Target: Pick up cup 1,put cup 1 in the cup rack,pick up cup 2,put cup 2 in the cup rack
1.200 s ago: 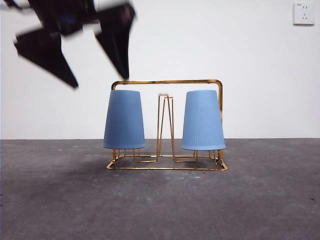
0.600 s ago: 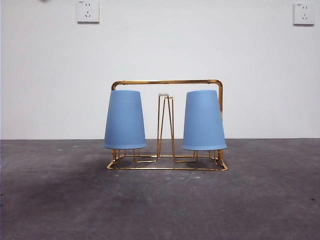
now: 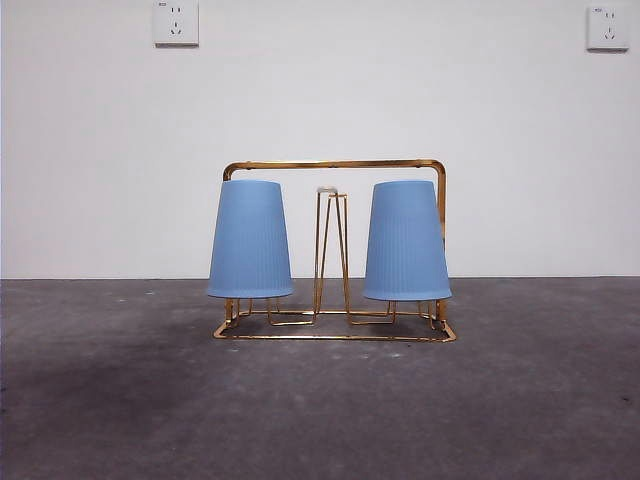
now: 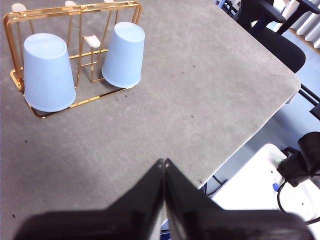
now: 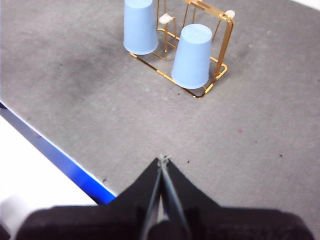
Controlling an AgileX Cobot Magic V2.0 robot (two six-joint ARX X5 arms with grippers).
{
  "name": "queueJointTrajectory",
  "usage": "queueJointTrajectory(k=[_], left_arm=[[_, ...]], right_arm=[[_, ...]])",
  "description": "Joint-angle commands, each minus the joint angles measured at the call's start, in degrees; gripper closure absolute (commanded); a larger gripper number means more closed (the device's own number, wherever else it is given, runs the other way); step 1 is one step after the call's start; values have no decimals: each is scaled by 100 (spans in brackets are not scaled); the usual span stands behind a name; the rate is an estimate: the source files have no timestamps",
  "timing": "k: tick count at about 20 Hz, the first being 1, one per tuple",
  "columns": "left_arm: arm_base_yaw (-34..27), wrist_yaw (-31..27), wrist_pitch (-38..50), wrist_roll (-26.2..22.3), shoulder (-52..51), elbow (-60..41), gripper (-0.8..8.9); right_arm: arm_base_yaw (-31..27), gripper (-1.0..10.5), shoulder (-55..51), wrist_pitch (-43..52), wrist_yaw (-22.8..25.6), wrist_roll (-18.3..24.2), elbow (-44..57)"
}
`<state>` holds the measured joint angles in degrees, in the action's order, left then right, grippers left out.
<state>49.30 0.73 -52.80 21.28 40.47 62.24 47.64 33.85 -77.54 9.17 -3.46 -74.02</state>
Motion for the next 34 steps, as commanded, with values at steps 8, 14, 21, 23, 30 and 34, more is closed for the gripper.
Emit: queueJointTrajectory(k=[8, 14, 21, 23, 30, 34], left_arm=[[20, 15, 13, 11, 42, -20, 818], [20, -2, 42, -37, 103, -17, 817], [7, -1932, 831, -1427, 396, -28, 817], [-291, -2315, 1410, -2157, 341, -33, 817], [-3209, 424, 3392, -3980, -671, -977, 817], [-4280, 420, 4015, -3943, -1613, -2522, 817]], right_arm=[[-2, 946, 11, -133, 332, -232, 22], [-2, 946, 11, -133, 332, -232, 22], [-2, 946, 11, -133, 332, -232, 22], [-2, 946, 11, -133, 332, -232, 22], [-2, 946, 11, -133, 332, -232, 22], [-2, 946, 11, -133, 332, -232, 22]])
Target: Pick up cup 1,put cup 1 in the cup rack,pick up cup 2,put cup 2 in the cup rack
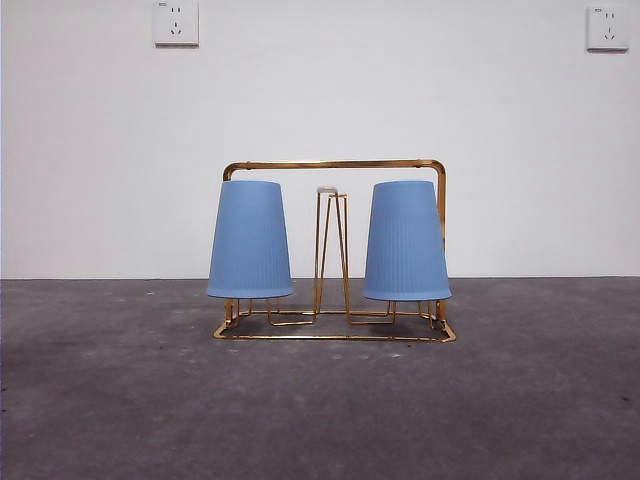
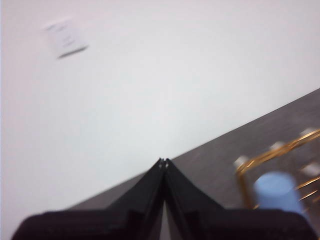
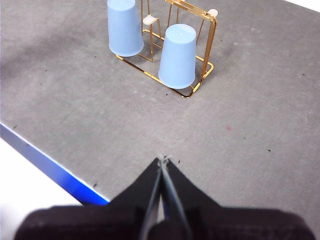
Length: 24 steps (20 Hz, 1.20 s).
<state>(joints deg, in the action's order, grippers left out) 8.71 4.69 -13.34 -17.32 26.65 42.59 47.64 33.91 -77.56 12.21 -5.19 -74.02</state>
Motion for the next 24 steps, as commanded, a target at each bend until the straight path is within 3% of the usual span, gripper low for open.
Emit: queueJointTrajectory(k=[1, 6, 12, 16, 24], left_arm=[[-358, 24, 133, -66, -450, -927, 817], [-750, 15, 315, 476, -1432, -2673, 817], [-846, -20, 308, 931, -2406, -3856, 817], [-848, -20, 221, 1202, -2634, -4159, 817], [-852, 4, 236, 1220, -2592, -4155, 817]], right_arm=[[-2, 946, 4, -131, 28, -59, 22], [-2, 946, 4, -131, 28, -59, 22], [-2, 946, 4, -131, 28, -59, 22], [-2, 946, 4, -131, 28, -59, 22], [-2, 946, 4, -131, 28, -59, 22]])
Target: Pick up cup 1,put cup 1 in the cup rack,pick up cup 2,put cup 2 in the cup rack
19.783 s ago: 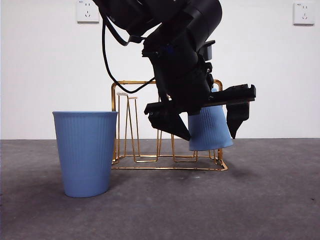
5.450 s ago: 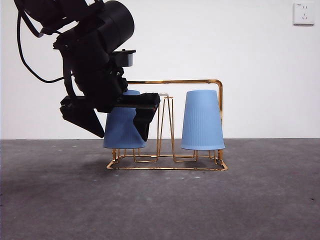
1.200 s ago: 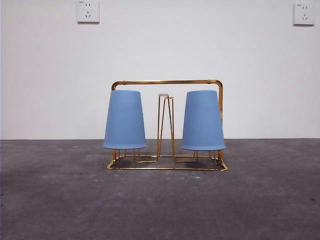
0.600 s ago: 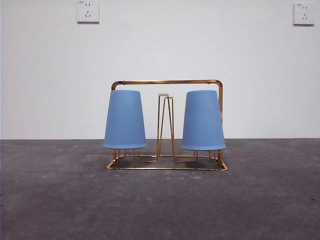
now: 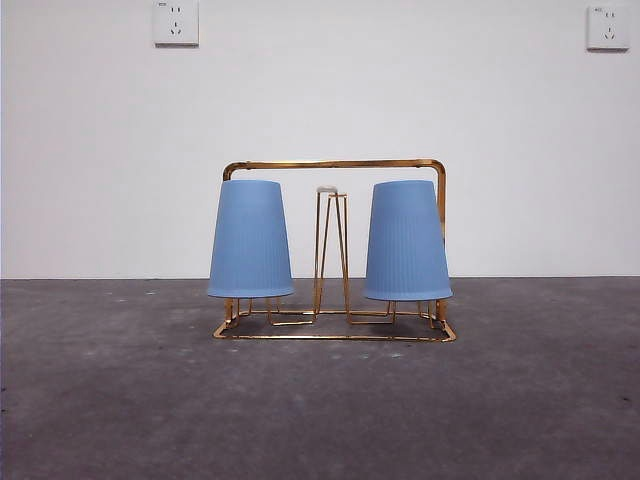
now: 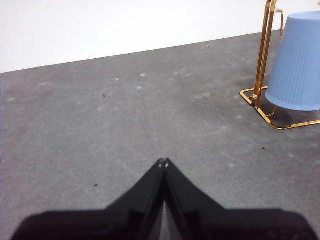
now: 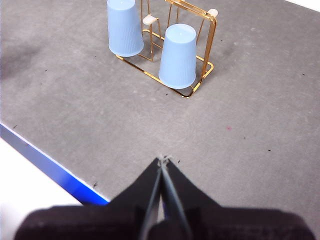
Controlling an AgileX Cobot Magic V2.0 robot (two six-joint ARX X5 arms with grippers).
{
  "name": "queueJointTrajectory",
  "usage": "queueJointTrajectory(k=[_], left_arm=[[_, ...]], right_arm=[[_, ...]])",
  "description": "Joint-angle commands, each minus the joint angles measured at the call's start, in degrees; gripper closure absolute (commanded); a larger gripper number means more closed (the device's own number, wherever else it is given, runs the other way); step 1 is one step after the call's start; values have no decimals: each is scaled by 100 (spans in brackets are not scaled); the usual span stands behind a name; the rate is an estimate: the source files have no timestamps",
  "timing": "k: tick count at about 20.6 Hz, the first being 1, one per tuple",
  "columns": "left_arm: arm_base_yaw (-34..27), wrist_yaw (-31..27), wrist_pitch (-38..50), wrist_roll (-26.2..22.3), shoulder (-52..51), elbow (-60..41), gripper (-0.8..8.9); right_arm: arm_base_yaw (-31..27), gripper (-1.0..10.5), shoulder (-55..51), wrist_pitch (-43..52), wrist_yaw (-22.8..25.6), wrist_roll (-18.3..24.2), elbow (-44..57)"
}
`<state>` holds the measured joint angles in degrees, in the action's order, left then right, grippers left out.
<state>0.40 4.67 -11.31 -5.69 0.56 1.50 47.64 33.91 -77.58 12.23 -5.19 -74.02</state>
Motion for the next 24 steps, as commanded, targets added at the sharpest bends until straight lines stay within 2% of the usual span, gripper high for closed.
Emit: queueJointTrajectory(k=[1, 14, 16, 19, 22, 24], left_arm=[[-22, 4, 33, 59, 33, -46, 817], [-22, 7, 31, 57, 74, -46, 817], [-22, 7, 31, 59, 74, -46, 817], [-22, 7, 31, 59, 74, -46, 817], [-22, 7, 31, 59, 74, -46, 817], [-22, 7, 31, 57, 74, -46, 817]], right_arm=[[-2, 946, 4, -129, 26, -59, 22], [-85, 946, 0, -129, 48, -33, 22], [-564, 946, -48, -66, 114, 332, 22], [-1867, 946, -160, 894, -22, 612, 68], [-3263, 946, -442, 2144, -787, 931, 428], [-3956, 946, -717, 3027, -1309, 1104, 990]])
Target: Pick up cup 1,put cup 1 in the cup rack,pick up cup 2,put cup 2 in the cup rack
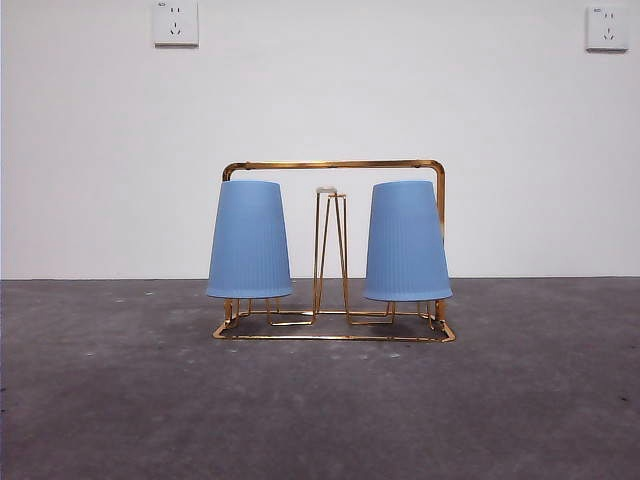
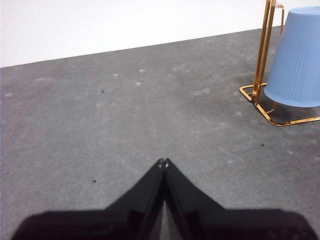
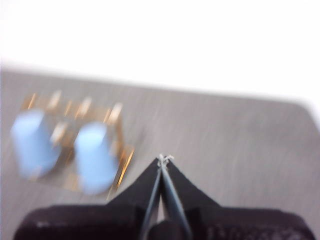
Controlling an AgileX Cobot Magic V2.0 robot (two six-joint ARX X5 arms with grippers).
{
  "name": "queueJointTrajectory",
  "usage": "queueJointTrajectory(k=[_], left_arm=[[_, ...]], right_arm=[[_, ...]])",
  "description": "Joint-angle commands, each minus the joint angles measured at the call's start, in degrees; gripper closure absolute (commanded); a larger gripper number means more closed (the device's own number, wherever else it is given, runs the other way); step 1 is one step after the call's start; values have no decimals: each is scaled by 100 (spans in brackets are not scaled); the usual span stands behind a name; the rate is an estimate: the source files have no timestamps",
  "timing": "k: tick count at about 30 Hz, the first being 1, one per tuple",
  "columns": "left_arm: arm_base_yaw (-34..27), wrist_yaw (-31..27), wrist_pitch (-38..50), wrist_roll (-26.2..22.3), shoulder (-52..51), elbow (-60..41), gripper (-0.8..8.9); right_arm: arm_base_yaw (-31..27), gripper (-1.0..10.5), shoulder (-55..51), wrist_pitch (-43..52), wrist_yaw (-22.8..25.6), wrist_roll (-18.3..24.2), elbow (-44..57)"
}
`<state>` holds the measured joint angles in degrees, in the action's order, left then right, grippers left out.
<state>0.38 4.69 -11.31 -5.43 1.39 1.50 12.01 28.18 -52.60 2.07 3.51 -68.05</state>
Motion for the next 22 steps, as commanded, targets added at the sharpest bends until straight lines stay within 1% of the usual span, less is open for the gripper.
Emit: queueJointTrajectory(k=[1, 2, 3, 7, 11, 16, 22], left_arm=[[-20, 4, 31, 31, -9, -46, 817], [-20, 4, 31, 31, -9, -46, 817], [-20, 4, 31, 31, -9, -46, 817], [-20, 4, 31, 31, -9, -46, 817], [-20, 4, 31, 33, -9, -46, 817], [-20, 4, 31, 31, -9, -46, 817], [-20, 4, 31, 31, -9, -46, 817]], right_arm=[[-667, 946, -306, 984, -570, 273, 776], [-898, 946, -479, 1434, -787, 273, 1211], [-1086, 946, -651, 1875, -887, 273, 1685], [-1366, 946, -1108, 2846, -861, 273, 3014], [-1399, 946, -1554, 3624, -647, 269, 4240], [-1397, 946, -2175, 4107, -647, 249, 5388], [-1397, 946, -2752, 4166, -645, 249, 6199]])
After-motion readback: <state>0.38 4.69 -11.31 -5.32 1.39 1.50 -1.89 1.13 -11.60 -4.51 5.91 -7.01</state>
